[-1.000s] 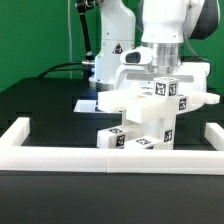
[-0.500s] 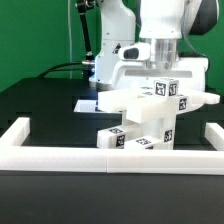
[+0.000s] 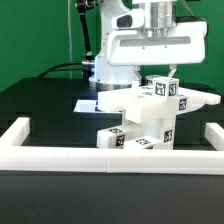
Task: Assemble chair
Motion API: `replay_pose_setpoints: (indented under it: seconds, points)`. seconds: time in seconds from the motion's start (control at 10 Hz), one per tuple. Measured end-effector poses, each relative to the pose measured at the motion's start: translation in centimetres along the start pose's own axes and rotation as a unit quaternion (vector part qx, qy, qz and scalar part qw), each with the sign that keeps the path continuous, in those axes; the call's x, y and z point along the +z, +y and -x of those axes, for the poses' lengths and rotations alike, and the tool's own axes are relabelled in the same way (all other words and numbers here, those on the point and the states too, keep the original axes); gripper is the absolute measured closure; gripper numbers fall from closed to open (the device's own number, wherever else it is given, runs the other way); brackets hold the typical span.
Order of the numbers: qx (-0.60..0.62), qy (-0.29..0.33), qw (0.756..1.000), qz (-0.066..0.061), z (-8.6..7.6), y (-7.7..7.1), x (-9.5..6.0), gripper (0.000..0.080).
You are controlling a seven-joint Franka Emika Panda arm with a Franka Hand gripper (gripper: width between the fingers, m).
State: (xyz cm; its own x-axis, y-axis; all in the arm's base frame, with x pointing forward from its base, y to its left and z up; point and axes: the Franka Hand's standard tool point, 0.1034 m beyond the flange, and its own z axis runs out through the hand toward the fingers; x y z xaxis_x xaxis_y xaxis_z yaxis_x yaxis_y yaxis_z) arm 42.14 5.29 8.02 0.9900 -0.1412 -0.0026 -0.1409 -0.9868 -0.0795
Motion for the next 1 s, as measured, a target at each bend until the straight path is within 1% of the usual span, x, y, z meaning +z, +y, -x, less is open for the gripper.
replay_pose_setpoints:
  seconds: [0.1, 0.2, 0.3, 0.4, 0.5, 0.6, 0.7, 0.8, 0.9, 1.0]
  points:
    - [0.0, -0.003, 1.0, 0.001, 0.1, 0.1, 0.3, 0.0403]
    - [0.0, -0.003, 1.0, 0.001, 0.1, 0.0, 0.3, 0.0403]
    - [-0.015, -0.004, 1.0, 0.004, 0.2, 0.3, 0.3, 0.0403]
    - [-0.037, -0.007, 0.999, 0.01, 0.5, 1.0, 0.4, 0.0403]
    - [-0.048, -0.01, 0.999, 0.005, 0.3, 2.1, -0.4, 0.0403]
    - [-0.048, -0.008, 0.999, 0.002, -0.1, 2.7, -1.3, 0.0403]
    - [-0.048, -0.009, 0.999, -0.002, -0.6, 3.0, -2.0, 0.0403]
    - [-0.05, -0.011, 0.999, -0.003, -1.5, 3.2, -2.7, 0.0403]
    - [-0.048, -0.006, 0.999, -0.006, -2.9, 3.2, -3.6, 0.0403]
    - [-0.049, -0.005, 0.999, -0.005, -2.6, 3.2, -3.3, 0.0403]
